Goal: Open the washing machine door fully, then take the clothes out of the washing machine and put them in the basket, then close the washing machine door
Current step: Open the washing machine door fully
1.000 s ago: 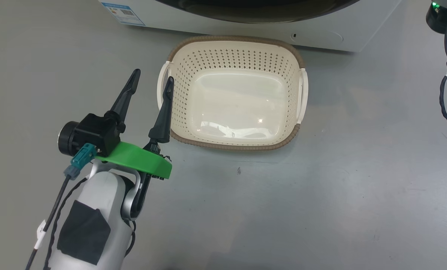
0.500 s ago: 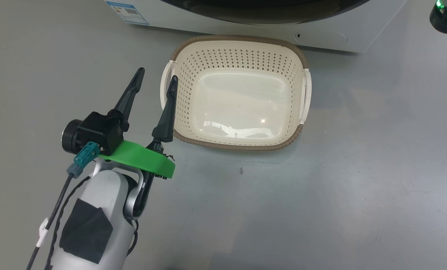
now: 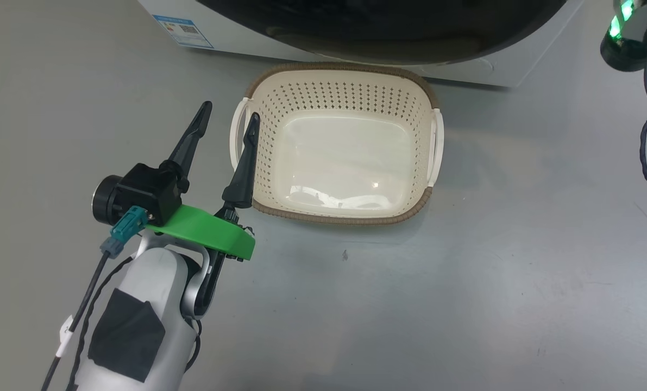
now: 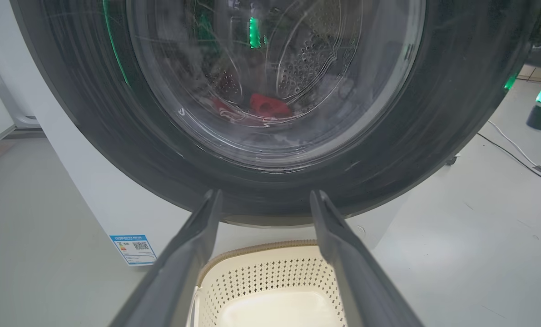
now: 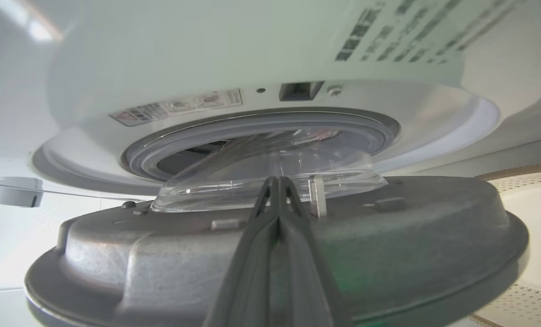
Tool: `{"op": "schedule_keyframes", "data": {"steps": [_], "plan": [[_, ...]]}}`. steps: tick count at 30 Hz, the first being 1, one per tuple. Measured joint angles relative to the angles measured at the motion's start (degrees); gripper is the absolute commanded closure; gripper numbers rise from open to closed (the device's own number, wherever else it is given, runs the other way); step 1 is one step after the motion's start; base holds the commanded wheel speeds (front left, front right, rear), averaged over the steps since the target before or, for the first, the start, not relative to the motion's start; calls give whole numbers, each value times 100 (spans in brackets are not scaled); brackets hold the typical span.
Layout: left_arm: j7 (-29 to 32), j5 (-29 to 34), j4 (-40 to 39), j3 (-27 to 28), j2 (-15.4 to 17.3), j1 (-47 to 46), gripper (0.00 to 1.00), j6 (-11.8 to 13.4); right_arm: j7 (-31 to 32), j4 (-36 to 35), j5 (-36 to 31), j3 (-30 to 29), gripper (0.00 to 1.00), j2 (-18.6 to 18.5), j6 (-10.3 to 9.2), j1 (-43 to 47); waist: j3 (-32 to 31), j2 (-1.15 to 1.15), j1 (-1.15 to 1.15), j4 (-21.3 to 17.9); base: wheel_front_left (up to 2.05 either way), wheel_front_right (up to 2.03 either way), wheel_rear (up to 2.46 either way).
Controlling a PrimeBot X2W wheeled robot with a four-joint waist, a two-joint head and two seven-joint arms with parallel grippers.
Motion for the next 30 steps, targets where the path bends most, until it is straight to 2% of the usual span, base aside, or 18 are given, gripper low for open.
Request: {"op": "schedule_keyframes", "data": {"steps": [21, 30], "plan": [[0, 1, 200, 2, -1, 82, 0, 49, 918, 93, 304, 300, 100, 365, 298, 793, -472, 0, 0, -150, 0, 0, 0], [0, 2, 358, 12, 0, 273, 0, 51, 1281, -1, 431, 415, 100, 525, 358, 1235, -738, 0, 0, -154, 0, 0, 0]]}}
